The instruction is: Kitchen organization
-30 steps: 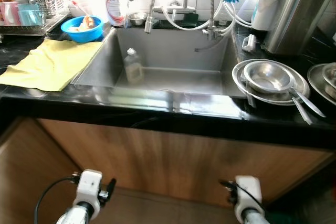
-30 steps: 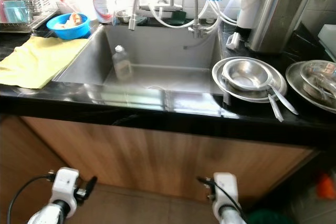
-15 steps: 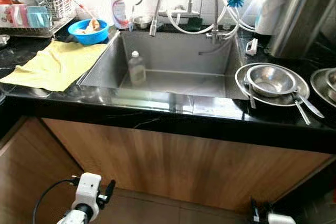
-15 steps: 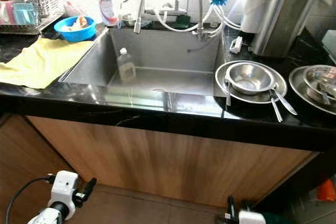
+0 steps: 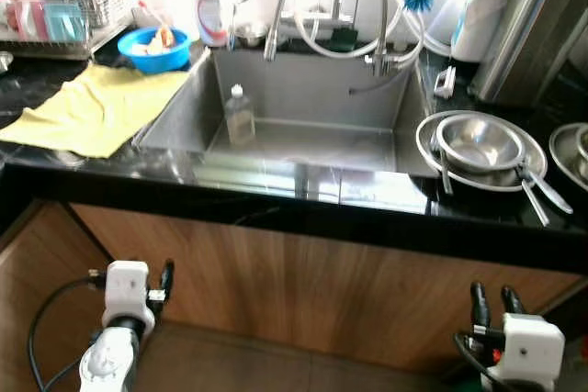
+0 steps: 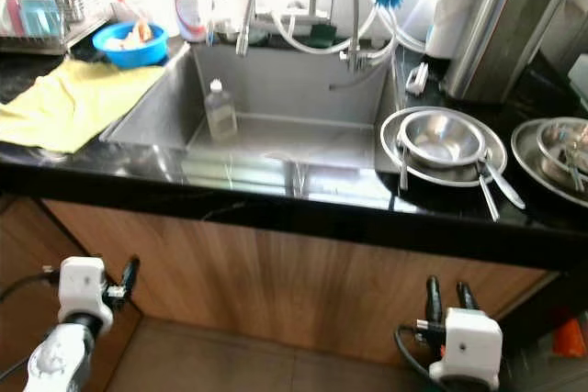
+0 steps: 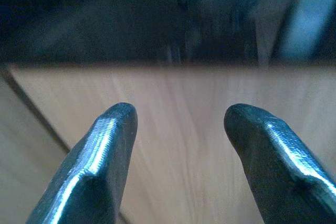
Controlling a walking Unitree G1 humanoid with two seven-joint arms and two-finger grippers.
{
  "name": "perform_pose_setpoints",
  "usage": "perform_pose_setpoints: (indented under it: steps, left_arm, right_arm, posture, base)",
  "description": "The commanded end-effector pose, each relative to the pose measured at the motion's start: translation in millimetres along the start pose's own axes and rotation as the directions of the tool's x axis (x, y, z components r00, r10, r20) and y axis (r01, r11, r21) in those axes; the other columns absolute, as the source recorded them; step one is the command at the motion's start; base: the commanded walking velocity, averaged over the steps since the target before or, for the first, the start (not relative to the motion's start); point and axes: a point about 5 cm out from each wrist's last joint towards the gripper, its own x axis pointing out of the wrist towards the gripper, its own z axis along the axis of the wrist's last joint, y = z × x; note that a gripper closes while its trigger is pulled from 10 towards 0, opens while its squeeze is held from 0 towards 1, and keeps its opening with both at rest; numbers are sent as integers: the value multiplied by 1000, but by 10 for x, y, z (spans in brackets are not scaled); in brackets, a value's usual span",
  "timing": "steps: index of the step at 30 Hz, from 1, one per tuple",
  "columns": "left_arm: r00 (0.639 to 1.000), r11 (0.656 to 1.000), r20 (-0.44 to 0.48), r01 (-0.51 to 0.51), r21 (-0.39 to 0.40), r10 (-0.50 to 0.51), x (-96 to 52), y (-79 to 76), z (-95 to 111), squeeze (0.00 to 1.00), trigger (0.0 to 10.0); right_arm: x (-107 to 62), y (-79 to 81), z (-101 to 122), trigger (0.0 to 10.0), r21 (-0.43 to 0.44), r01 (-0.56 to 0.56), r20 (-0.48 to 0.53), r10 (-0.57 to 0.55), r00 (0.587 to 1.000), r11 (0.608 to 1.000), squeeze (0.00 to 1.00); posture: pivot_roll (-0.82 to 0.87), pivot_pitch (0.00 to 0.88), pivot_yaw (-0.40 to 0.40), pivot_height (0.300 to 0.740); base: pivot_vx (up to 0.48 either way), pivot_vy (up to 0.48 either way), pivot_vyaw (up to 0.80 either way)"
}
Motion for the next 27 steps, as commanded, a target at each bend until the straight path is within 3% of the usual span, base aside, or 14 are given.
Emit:
perform_pose_setpoints:
  steps: [1,17,24,27]
  left_arm:
    - [999,999,18,-35,-16,36,25,68,71,0,10000]
    - [978,996,187,-86,-32,91,243,28,596,0,10000]
    - [972,998,232,53,-32,-44,363,-265,752,0,10000]
    - [959,989,258,133,-59,-114,428,-529,843,0,10000]
  right_arm:
    - [5,15,36,10000,-6,-4,-5,4,1000,1000,0]
    - [193,26,338,10000,-15,-20,64,21,998,1000,0]
    - [284,52,348,10000,-15,-26,68,27,997,1000,0]
    - [380,85,387,10000,-9,-37,84,37,996,999,0]
  posture:
    - [-130,0,21,740]
    - [-125,0,27,740]
    - [-127,0,28,740]
    - [-130,0,29,740]
  base:
    - [0,0,0]
    - [0,0,0]
    - [0,0,0]
    - [0,0,0]
